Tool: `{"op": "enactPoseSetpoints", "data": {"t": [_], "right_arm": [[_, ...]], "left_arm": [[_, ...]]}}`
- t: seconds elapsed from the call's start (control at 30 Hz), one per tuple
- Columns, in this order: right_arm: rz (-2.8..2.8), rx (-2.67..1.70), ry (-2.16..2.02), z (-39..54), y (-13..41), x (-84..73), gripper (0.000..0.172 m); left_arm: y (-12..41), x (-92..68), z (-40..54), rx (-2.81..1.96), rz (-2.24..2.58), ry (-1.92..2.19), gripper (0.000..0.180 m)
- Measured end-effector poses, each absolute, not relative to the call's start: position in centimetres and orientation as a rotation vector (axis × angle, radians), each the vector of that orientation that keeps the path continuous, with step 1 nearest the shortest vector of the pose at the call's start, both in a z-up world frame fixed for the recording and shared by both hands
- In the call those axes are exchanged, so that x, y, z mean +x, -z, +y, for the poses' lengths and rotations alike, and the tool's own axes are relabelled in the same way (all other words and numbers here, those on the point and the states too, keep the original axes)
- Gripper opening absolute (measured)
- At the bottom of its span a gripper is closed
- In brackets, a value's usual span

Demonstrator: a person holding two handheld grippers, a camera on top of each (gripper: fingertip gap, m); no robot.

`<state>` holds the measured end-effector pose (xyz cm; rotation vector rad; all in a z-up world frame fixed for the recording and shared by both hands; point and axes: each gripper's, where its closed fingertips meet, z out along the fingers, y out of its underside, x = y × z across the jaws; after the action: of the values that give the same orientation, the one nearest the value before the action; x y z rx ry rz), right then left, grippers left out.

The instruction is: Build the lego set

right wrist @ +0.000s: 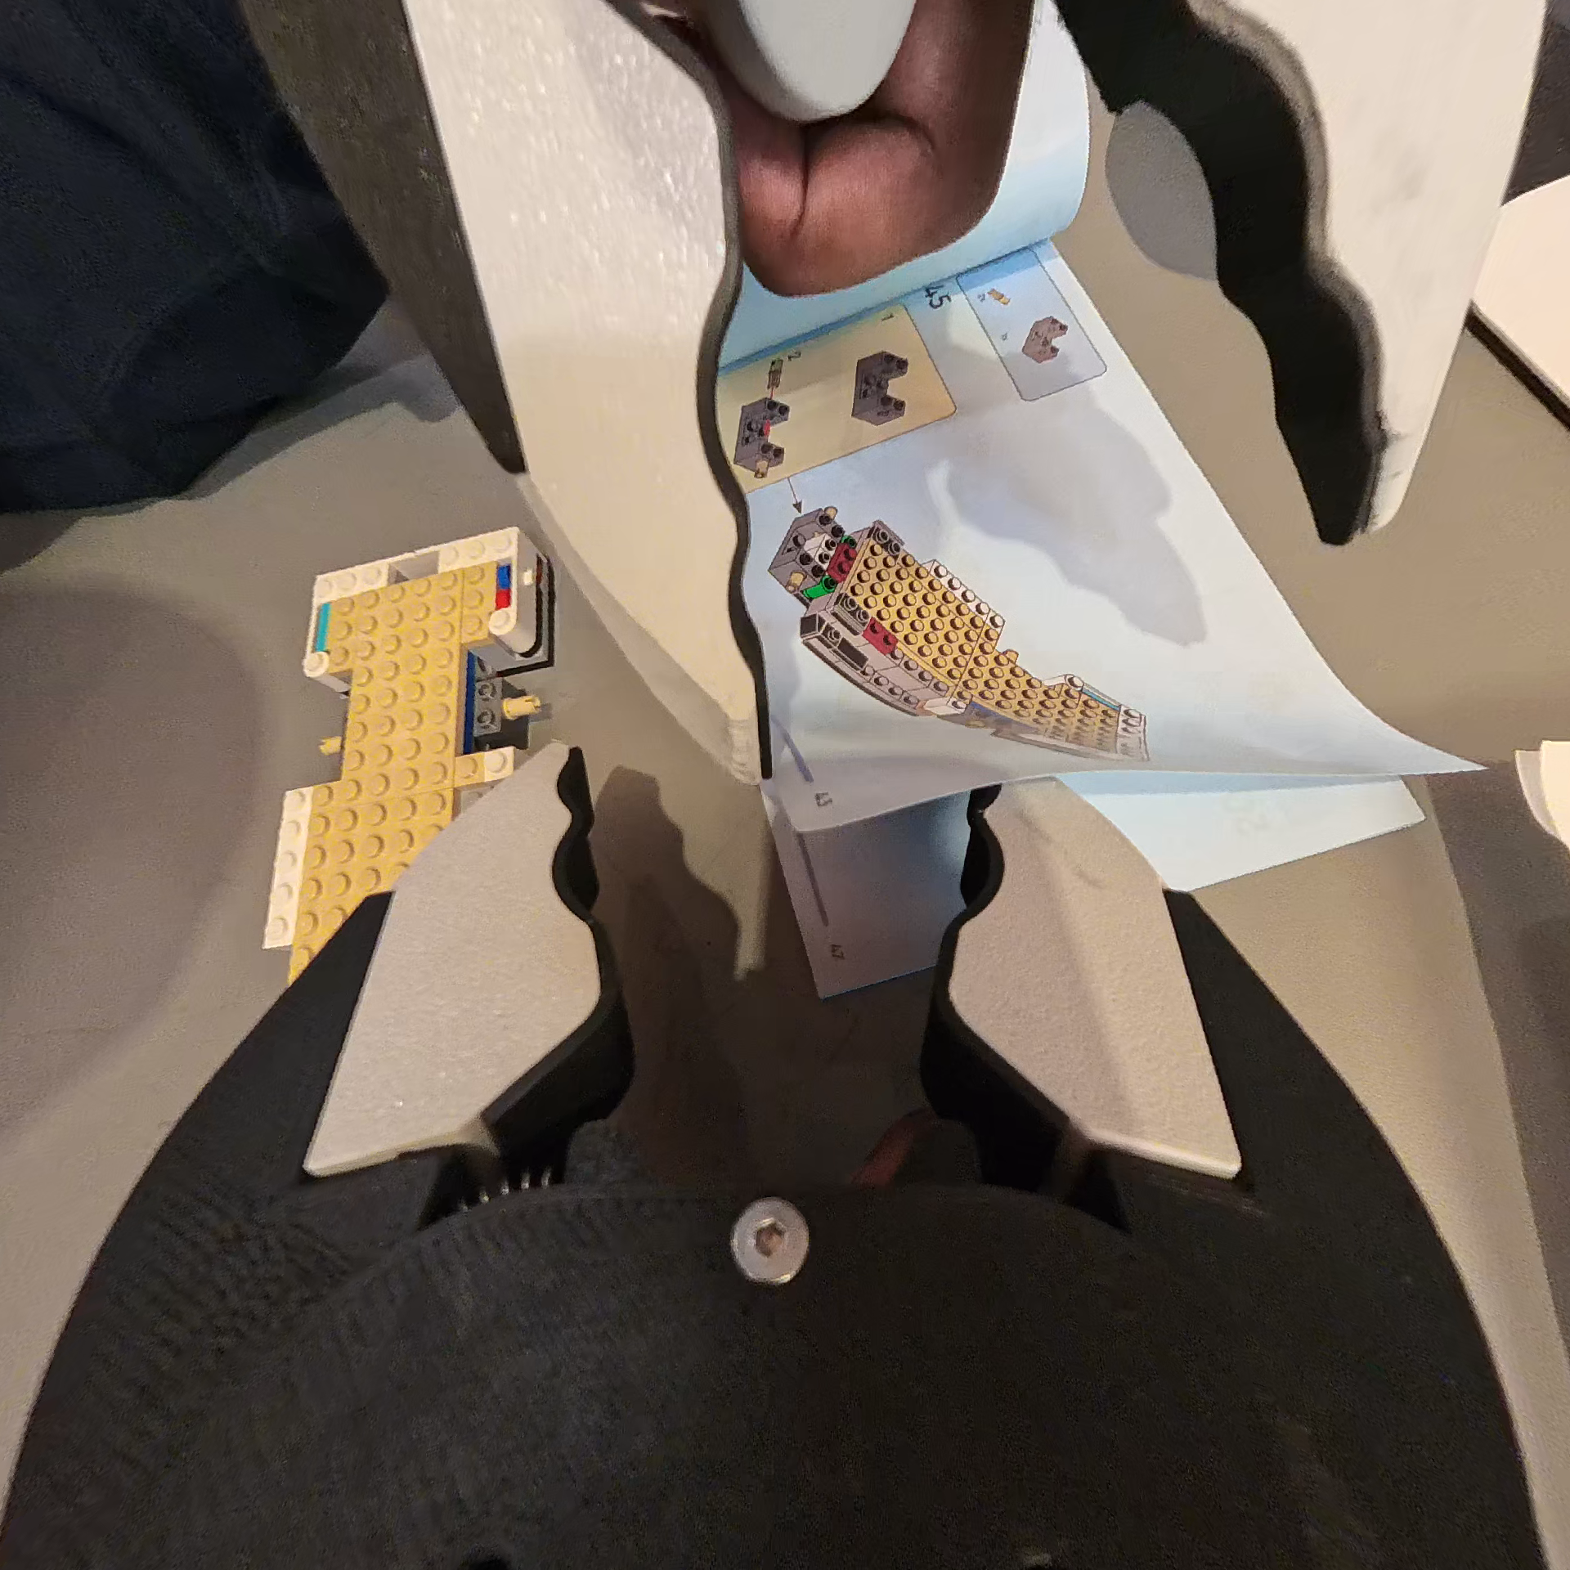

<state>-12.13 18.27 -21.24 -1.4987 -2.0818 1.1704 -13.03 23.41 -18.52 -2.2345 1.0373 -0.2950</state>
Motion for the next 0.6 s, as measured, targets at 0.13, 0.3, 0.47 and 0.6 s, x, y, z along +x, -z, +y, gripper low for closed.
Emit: {"op": "enactPoseSetpoints", "data": {"t": [0.13, 0.3, 0.47, 0.6], "right_arm": [[-2.081, -1.499, -1.172, 18.28, 21.23, -12.12, 0.086], [-2.084, -1.497, -1.169, 18.26, 21.25, -12.11, 0.086], [-2.084, -1.497, -1.170, 18.25, 21.25, -12.10, 0.086], [-2.084, -1.497, -1.173, 18.26, 21.23, -12.09, 0.086]], "left_arm": [[18.28, -13.17, 23.36, -2.229, 1.027, 0.310, 0.094], [18.07, -13.31, 23.26, -2.224, 1.019, 0.326, 0.094], [18.05, -13.52, 23.26, -2.226, 1.007, 0.338, 0.094], [17.96, -13.69, 23.27, -2.224, 0.996, 0.349, 0.093]]}}
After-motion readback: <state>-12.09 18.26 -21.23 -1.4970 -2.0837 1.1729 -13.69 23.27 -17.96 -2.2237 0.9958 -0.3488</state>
